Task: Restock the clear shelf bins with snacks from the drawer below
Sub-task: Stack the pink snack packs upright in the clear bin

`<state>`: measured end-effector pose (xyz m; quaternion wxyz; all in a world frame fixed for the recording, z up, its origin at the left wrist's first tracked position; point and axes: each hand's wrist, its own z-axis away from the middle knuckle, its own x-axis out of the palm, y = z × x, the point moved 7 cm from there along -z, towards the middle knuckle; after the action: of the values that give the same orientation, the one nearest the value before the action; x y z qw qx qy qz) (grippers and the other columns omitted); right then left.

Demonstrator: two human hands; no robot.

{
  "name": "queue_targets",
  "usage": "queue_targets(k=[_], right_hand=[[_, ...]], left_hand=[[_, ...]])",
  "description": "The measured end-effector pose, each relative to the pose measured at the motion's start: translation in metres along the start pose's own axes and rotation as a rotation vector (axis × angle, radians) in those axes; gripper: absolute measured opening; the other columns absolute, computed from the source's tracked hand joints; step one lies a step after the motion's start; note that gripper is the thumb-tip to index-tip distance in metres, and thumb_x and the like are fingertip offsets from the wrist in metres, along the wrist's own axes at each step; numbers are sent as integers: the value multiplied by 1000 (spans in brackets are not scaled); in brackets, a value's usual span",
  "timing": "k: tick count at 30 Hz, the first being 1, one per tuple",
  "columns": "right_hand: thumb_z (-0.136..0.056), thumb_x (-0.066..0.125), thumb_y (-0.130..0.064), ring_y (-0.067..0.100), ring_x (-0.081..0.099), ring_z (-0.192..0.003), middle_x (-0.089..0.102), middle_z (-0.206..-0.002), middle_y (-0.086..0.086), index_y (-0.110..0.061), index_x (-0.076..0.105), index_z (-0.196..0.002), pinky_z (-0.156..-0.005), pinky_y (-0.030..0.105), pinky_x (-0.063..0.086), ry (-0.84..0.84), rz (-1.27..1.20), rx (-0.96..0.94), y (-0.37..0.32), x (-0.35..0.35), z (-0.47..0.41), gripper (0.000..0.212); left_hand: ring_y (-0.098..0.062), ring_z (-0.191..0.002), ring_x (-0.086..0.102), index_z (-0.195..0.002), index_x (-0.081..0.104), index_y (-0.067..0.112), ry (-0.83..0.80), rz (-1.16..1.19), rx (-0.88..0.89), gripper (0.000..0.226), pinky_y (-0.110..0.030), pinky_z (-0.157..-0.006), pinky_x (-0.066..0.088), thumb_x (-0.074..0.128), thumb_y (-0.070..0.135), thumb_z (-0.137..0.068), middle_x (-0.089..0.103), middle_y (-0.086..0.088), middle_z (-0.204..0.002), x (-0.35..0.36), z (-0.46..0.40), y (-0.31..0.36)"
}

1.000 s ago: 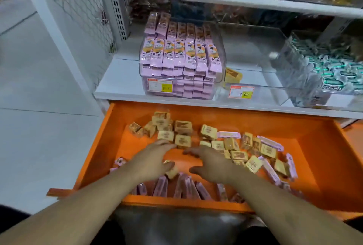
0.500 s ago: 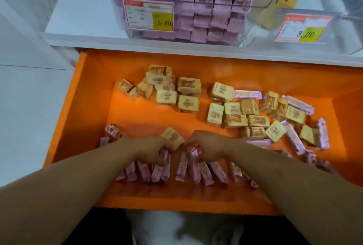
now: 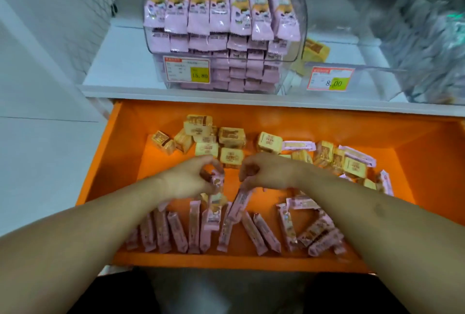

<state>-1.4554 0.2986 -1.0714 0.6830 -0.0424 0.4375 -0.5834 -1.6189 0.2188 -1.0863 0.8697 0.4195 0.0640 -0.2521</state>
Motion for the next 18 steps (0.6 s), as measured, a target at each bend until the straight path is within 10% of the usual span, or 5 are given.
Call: queue_targets(k=[10,14,18], right_hand=[[-95,63,-62,24,56,-53,69,-66,15,-5,63,-79,-64,39,46,496,-403,-95,-87,-126,141,59],[-94,64,-62,28,52,-61,59,-64,9,-20,53,-72,-54,38,37,533,-626,-180,-103,-124,166,49],[-96,73,-36,30,56,-65,61,-67,7,-15,69,-87,-53,39,45,492,-794,-263,-111,-123,170,23]], left_hand=[[-14,-93,75,-124,69,17,241,626,258,29,-30,-75,58,72,15,-95,80,0,-104,-46,109,156],[16,-79,67,-117,71,30,239,592,337,22,-24,-83,47,73,27,-95,76,28,-84,-42,146,183],[3,-103,58,-117,72,47,277,610,327,26,-41,-107,41,75,38,-92,68,17,-112,-44,152,185]])
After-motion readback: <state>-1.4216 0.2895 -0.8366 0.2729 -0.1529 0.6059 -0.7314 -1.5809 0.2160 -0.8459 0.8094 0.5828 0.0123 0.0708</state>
